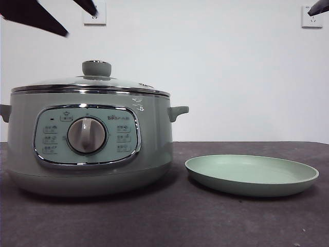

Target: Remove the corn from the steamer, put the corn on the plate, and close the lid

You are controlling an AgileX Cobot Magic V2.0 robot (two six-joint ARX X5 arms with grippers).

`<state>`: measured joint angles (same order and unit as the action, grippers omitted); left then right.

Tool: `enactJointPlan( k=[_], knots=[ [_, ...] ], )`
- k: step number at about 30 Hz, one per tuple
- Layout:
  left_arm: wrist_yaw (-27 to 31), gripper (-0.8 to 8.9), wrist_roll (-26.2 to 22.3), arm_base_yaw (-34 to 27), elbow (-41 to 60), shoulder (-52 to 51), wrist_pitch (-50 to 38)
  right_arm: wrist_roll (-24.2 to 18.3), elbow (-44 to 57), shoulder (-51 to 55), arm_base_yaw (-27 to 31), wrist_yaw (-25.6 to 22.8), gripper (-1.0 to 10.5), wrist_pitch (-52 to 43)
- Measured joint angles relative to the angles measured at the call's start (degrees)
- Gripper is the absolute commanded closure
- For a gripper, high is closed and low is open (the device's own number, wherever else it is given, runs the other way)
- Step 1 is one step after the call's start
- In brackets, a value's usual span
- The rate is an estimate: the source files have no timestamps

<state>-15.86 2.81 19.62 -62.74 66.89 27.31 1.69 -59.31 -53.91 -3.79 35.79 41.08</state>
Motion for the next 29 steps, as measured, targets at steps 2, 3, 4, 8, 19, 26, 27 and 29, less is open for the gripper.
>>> enactJointPlan(
  k=[2,3,4,8,19,26,27,29],
  knots=[
    [2.3,4.05,-0.5,1.7,-0.5,2.5,-0.6,0.0,0.0,0.0,0.0,0.0,5.6,0.0],
    [3.1,4.05,-0.8,2.3,-0.7,3.5,-0.8,0.0,0.0,0.0,0.0,0.0,5.6,0.0],
    [3.7,4.05,-0.9,2.7,-0.9,4.6,-1.0,0.0,0.0,0.0,0.0,0.0,5.6,0.0],
    [5.3,4.05,-1.4,3.7,-1.0,8.4,-2.5,0.0,0.0,0.0,0.0,0.0,5.6,0.0],
    [5.5,4.70,-1.9,4.3,-1.0,11.8,-2.6,0.0,0.0,0.0,0.0,0.0,5.7,0.0],
    [7.2,8.31,-3.3,4.3,-1.2,12.0,-2.1,0.0,0.0,0.0,0.0,0.0,5.7,0.0],
    [7.3,8.22,-3.4,4.3,-1.2,12.0,-2.1,0.0,0.0,0.0,0.0,0.0,5.7,0.0],
    [7.3,8.22,-3.7,4.3,-1.2,12.0,-2.1,0.0,0.0,0.0,0.0,0.0,5.7,0.0]
  ],
)
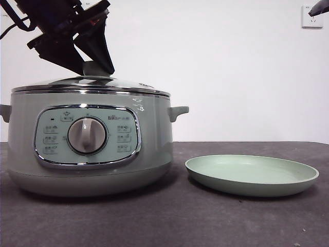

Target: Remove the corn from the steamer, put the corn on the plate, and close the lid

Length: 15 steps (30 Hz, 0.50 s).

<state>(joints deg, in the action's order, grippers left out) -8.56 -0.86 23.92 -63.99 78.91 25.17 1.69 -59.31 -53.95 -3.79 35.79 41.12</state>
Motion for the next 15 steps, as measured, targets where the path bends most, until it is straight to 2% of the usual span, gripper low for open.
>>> enactJointPlan(
  k=[7,11,15],
  knots=[
    [1.1,8.22,-0.1,0.0,0.0,-0.4,0.0,0.5,0.0,-0.3,-1.7,0.0,5.7,-0.9],
    [2.3,8.22,-0.1,0.0,0.3,-2.9,0.6,1.5,0.0,-2.2,-5.1,0.0,5.7,-3.4],
    [5.6,8.22,-0.1,-0.7,0.4,-10.4,1.0,3.1,0.0,-6.1,-10.8,-0.5,5.7,-5.9]
  ],
)
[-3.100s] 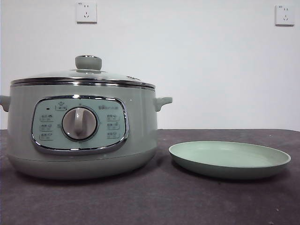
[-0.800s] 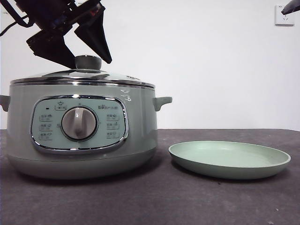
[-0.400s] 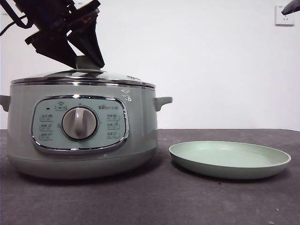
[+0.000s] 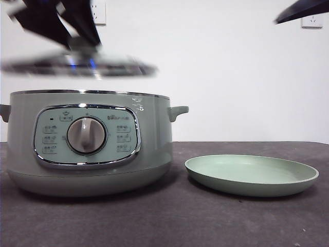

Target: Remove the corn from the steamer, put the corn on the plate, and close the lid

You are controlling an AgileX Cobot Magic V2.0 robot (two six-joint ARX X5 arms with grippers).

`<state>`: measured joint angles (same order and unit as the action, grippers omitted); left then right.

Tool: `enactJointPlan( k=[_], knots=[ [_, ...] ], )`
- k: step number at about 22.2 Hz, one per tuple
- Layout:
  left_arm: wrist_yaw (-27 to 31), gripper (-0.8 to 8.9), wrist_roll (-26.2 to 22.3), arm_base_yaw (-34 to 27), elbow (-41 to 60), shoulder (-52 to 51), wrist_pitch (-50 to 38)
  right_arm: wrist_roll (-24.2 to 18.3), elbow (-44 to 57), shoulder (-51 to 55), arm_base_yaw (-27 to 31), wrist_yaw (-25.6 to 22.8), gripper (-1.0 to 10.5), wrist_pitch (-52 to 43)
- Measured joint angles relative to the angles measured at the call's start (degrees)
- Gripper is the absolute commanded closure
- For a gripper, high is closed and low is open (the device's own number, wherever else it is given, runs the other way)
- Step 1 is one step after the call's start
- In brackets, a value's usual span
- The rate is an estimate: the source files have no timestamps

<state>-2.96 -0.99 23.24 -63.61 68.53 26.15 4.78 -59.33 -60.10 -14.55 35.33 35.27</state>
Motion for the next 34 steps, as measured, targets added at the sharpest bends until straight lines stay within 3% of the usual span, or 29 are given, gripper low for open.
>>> enactJointPlan(
  k=[9,12,15,22,29,32,34],
  knots=[
    [10.2,8.22,0.0,-0.5,0.0,-15.3,5.1,1.7,-5.3,-13.6,-15.8,-9.0,5.7,-2.6],
    [15.4,8.22,-0.1,-0.6,0.0,-22.1,8.7,1.0,-14.6,-22.4,-21.6,-11.0,5.7,-0.8],
    [18.6,8.22,-0.1,-0.6,0.0,-27.3,11.7,-1.9,-27.5,-33.3,-26.3,-17.2,5.7,6.2],
    [20.8,8.22,-0.1,-0.6,0.0,-31.4,15.5,-7.9,-53.9,-57.6,-31.5,-26.8,5.7,19.2],
    [20.8,8.22,-0.1,-0.6,0.0,-30.8,16.8,-9.8,-56.5,-68.4,-33.4,-29.4,5.8,19.0],
    [20.8,8.22,-0.1,-0.6,0.0,-30.9,17.4,-10.0,-56.5,-69.8,-33.4,-29.8,9.7,18.7],
    [20.8,8.22,-0.1,-0.6,0.0,-30.9,18.1,-10.0,-56.6,-69.8,-33.6,-29.8,9.6,18.3]
  ],
)
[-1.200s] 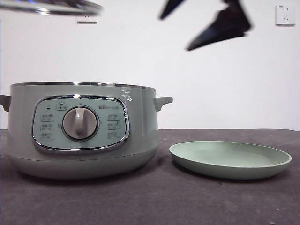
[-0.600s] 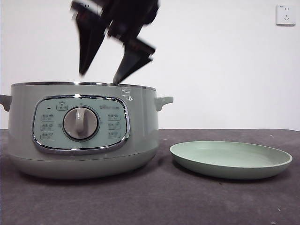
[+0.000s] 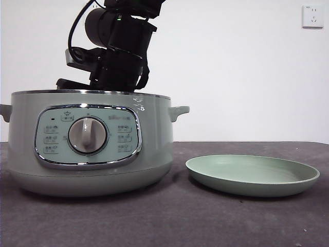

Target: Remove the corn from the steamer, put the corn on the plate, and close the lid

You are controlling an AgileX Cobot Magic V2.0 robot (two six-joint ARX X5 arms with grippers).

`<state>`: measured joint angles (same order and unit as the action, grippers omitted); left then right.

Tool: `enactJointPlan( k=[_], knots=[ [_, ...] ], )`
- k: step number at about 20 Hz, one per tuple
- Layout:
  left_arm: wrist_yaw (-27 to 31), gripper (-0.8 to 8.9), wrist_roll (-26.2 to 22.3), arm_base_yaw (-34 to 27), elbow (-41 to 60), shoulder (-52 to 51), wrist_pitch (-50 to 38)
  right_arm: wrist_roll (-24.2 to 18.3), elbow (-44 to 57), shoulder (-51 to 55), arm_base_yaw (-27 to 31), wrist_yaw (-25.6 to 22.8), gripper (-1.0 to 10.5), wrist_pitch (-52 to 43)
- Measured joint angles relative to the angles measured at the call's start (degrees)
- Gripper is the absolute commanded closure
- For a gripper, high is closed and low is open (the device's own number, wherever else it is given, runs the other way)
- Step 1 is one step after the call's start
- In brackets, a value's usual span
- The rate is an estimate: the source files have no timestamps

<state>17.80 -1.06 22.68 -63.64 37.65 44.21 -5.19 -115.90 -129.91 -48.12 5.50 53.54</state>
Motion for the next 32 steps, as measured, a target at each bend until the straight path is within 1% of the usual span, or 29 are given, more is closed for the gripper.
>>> enactJointPlan(
  k=[2,3,5,6,8,10,13,15,17,19,22,24,27,32],
  knots=[
    [0.0,8.22,0.0,0.0,0.0,0.1,0.7,0.2,0.0,1.2,-0.2,0.0,9.6,0.4],
    [0.0,8.22,0.0,0.0,0.0,0.3,0.6,0.3,0.0,3.6,-0.2,0.0,9.6,1.5],
    [0.0,8.22,0.0,0.0,0.0,1.8,0.2,0.3,-0.1,11.6,0.5,0.0,9.6,5.1],
    [-0.2,8.22,0.0,0.0,0.0,3.3,-0.3,0.3,-0.5,15.4,1.2,0.3,9.6,8.0],
    [-1.3,8.22,0.0,0.0,0.0,6.6,-2.3,0.3,-0.7,20.3,4.0,0.3,9.6,17.1],
    [-5.2,8.22,0.0,0.0,0.0,9.9,-5.9,0.4,-0.6,22.5,7.3,-0.3,9.6,24.2],
    [-9.1,8.22,0.0,0.1,0.0,13.7,-9.4,2.3,-0.5,23.6,11.9,-4.1,9.6,24.3],
    [-10.6,8.22,0.0,0.1,0.0,15.5,-10.1,3.9,0.8,23.6,14.9,-6.5,9.6,24.3],
    [-10.8,8.22,0.0,0.1,0.0,16.5,-10.1,4.7,4.8,23.7,17.3,-8.6,9.6,24.3],
    [-10.9,8.22,0.0,0.1,0.0,17.1,-10.1,5.0,9.5,23.7,19.2,-8.9,9.6,24.3],
    [-10.9,8.22,0.0,0.1,0.0,17.2,-10.9,5.3,18.4,23.7,21.6,-8.9,9.6,20.7],
    [-10.9,8.22,0.0,0.1,0.0,17.2,-12.5,5.8,24.4,23.7,22.7,-8.9,9.6,16.0],
    [-10.9,8.22,0.0,0.1,0.0,17.2,-13.0,6.3,32.3,23.7,22.5,-8.9,9.6,7.3],
    [-10.9,8.22,0.0,0.1,0.0,17.2,-13.1,7.0,37.9,23.7,21.6,-8.9,9.6,-3.3]
  ],
)
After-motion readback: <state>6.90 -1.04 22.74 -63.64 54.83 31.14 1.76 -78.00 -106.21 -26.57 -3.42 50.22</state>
